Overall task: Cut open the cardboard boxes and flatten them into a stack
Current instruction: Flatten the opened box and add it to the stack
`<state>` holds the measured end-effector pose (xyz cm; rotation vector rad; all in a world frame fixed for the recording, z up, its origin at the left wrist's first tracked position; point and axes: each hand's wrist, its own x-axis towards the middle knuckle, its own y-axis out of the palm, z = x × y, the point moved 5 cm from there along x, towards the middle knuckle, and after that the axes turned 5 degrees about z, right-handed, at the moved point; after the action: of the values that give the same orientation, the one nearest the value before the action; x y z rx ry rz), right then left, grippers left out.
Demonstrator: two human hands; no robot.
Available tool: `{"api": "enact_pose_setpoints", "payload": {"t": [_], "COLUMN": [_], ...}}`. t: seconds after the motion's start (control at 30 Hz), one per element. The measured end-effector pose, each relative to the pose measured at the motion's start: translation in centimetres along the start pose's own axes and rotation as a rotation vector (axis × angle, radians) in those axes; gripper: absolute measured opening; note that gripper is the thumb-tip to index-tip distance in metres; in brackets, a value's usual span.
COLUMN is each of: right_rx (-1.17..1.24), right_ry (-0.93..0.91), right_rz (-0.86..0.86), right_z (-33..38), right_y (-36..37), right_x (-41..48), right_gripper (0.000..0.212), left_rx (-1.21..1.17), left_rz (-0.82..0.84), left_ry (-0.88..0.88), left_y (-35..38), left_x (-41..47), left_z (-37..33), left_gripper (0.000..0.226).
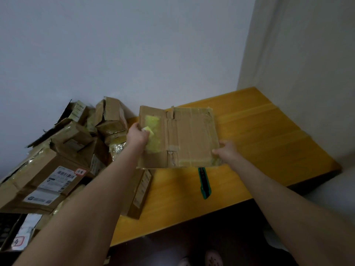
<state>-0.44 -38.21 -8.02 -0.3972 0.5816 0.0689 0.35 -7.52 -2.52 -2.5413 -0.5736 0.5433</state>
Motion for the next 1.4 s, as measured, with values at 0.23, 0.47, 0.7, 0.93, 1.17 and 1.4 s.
{"api": "enact_pose_setpoints", "payload": {"t": [0.23,0.47,0.7,0.93,1.17,1.4], "right_rx": [-0.634,-0.863,-0.885,-0.729,-0.801,-1.050], "right_ry": [0.097,0.181,0.177,0.232,-0.225,-0.241], "right_rz": [-0.015,0.083,0.021,-0.170,-0.076,0.315], "right_z": [-3.5,-9.6,-10.7,-10.3,-6.6,-8.8], "right_y": [4.7,7.2,6.8,0.3,1.1,8.5], "right_x": [0.6,1.8,4.4,7.8,8.1,7.3], "right_gripper": [0.050,0.102,0.057,0.042,0.061,0.087], "left_rx": [0.387,0.390,0.338,0.231,0.347,0.756], "left_rz": [-0.099,-0.128,-0.152,-0.089,0.117,0.171], "left_ry": [0.158,0.086,0.085,0.054,-0.102,-0.020], "left_y": [-1.5,1.7,4.3,6.6,10.9,13.1], "left_x": [-0.5,-0.9,0.5,2.2,0.3,-1.3], "left_z": [-1.1,-0.9,-1.2,0.2,5.6,10.0], "left_gripper": [0.046,0.043,0.043,0.036,0.055,0.082]}}
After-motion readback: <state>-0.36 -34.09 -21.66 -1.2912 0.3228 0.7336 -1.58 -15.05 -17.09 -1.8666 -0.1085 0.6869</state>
